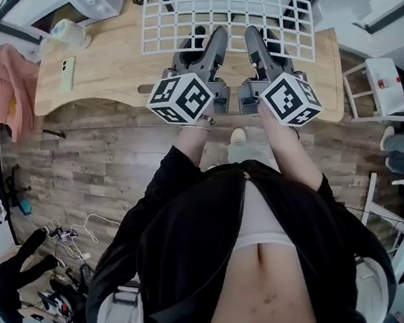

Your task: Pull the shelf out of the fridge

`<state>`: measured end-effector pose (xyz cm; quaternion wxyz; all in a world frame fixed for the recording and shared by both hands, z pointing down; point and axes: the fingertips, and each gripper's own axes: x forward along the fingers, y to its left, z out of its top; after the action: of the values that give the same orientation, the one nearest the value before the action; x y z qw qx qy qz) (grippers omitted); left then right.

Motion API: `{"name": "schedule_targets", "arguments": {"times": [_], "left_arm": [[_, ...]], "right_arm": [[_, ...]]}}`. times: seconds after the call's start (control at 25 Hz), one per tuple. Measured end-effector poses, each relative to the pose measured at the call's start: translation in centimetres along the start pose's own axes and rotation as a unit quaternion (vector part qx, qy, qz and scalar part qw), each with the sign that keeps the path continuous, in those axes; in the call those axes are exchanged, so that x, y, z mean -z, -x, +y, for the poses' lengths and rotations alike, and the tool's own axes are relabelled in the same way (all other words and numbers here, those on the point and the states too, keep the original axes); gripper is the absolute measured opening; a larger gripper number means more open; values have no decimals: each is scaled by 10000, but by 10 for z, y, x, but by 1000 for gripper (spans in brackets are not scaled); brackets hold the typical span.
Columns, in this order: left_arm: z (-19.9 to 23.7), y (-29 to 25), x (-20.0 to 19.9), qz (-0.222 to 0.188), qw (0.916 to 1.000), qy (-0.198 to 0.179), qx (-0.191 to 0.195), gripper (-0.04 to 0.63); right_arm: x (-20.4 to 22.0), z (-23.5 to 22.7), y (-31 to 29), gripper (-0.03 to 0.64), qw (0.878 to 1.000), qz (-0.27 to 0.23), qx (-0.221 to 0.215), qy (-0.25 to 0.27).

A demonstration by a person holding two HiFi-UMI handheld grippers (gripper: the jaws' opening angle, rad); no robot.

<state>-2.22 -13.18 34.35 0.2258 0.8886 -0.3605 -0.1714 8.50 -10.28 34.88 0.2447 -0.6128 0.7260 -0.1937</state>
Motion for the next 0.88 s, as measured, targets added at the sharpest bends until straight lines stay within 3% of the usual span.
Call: {"name": "schedule_targets", "arguments": {"times": [0.44,0.88], "left_arm": [[-31,89,-8,69,9997,18,238,215],[-45,128,-4,68,9998,85,191,215]], "right_arm": [[18,60,77,192,9997,-176,153,76],[28,79,111,193,9998,-93,153,116]]}}
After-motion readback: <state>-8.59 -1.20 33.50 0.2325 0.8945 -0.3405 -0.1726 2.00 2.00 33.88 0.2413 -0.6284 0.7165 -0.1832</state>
